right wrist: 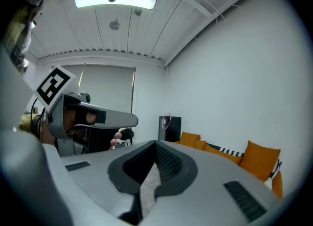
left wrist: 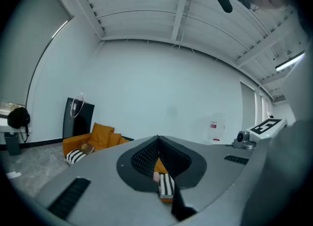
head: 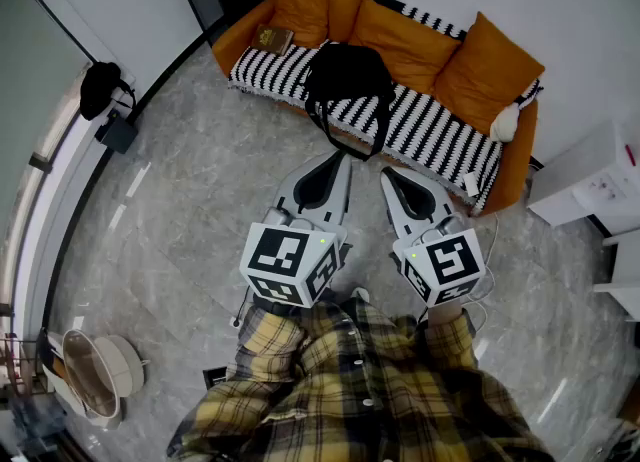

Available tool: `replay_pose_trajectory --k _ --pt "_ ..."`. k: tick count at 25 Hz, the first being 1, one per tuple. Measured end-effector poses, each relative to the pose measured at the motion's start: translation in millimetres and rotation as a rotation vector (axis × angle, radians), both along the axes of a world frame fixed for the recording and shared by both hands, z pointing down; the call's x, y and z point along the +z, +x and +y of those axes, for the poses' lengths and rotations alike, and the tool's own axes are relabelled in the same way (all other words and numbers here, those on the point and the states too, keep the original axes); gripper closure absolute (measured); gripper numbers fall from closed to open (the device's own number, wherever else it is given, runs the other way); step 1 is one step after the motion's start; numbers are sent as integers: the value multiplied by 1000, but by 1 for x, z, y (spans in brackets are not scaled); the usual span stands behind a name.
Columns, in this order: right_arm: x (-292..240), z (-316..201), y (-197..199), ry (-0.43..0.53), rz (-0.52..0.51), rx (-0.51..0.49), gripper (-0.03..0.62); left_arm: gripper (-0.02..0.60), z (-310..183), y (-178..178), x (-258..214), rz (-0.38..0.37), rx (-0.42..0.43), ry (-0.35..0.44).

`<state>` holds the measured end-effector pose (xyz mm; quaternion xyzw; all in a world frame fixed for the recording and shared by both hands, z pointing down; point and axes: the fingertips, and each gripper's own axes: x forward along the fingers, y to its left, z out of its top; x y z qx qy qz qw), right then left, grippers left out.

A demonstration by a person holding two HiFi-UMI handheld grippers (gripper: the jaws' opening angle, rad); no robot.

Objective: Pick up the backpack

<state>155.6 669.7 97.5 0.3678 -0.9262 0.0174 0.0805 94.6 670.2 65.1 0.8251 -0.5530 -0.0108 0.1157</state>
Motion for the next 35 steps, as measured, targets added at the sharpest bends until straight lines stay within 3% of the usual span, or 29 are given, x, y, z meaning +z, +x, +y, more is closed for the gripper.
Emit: replay_pose_trajectory --k 20,28,35 --pt "10 -9 38 2 -16 -37 579 563 -7 33 10 -15 -46 3" --pt "24 -33 25 -32 -14 -63 579 563 -33 9 21 -25 -97 -16" --pt "34 -87 -1 -37 0 -61 579 563 -90 -23 28 -13 -103 -11"
